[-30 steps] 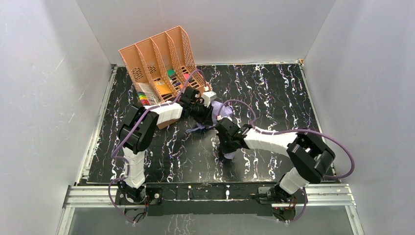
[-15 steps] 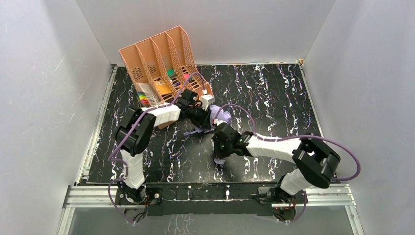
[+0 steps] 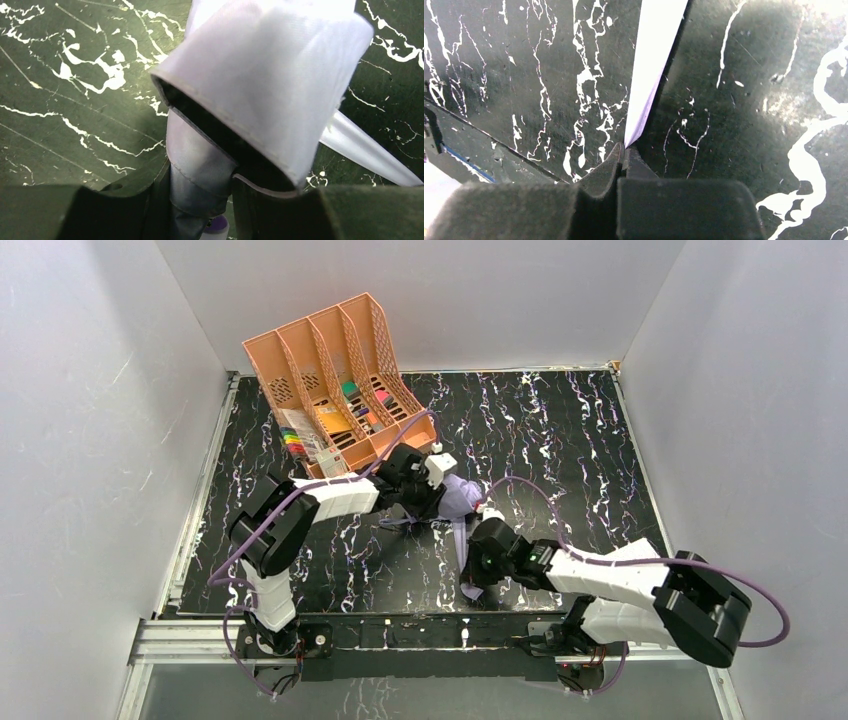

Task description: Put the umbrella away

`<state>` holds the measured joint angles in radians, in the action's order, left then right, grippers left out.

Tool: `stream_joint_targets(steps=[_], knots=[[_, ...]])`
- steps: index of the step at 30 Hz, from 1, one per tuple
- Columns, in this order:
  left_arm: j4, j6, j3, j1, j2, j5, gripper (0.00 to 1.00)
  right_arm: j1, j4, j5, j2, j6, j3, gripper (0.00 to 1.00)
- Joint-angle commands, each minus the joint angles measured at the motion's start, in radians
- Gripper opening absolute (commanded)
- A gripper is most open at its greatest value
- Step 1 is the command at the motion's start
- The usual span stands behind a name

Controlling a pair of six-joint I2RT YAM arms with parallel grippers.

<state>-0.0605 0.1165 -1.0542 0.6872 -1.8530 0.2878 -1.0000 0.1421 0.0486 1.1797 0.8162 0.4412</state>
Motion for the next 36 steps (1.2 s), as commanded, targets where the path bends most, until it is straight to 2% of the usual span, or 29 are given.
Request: stream_joint_targets(steps=[1, 6, 9, 12, 14, 19, 25, 30, 36], knots=[[-0.044, 0.018, 0.061, -0.005, -0.069, -0.384, 0.00, -0.057, 0.138, -0.203, -0.053, 0.095, -0.101, 0.00], [-0.054, 0.053, 0.069, 0.033, -0.090, -0.412, 0.00, -0.057, 0.166, -0.151, -0.109, 0.107, -0.105, 0.00], [-0.079, 0.096, 0.100, 0.062, -0.089, -0.420, 0.00, -0.044, 0.222, -0.087, -0.136, 0.086, -0.064, 0.16], [-0.105, 0.143, 0.128, 0.091, -0.088, -0.428, 0.00, 0.007, 0.233, -0.099, -0.111, 0.026, -0.029, 0.34], [-0.112, 0.169, 0.138, 0.106, -0.090, -0.430, 0.00, 0.046, 0.252, -0.090, -0.095, -0.016, 0.000, 0.40], [-0.118, 0.202, 0.146, 0.123, -0.096, -0.443, 0.00, 0.191, 0.337, -0.056, -0.131, -0.136, 0.096, 0.50], [-0.140, 0.255, 0.158, 0.134, -0.096, -0.432, 0.00, 0.446, 0.357, -0.067, -0.110, -0.335, 0.228, 0.63], [-0.203, 0.346, 0.197, 0.159, -0.088, -0.434, 0.00, 0.605, 0.225, -0.065, 0.010, -0.489, 0.362, 0.70], [-0.287, 0.483, 0.219, 0.214, -0.119, -0.508, 0.00, 0.737, -0.143, -0.168, 0.113, -0.611, 0.391, 0.70]])
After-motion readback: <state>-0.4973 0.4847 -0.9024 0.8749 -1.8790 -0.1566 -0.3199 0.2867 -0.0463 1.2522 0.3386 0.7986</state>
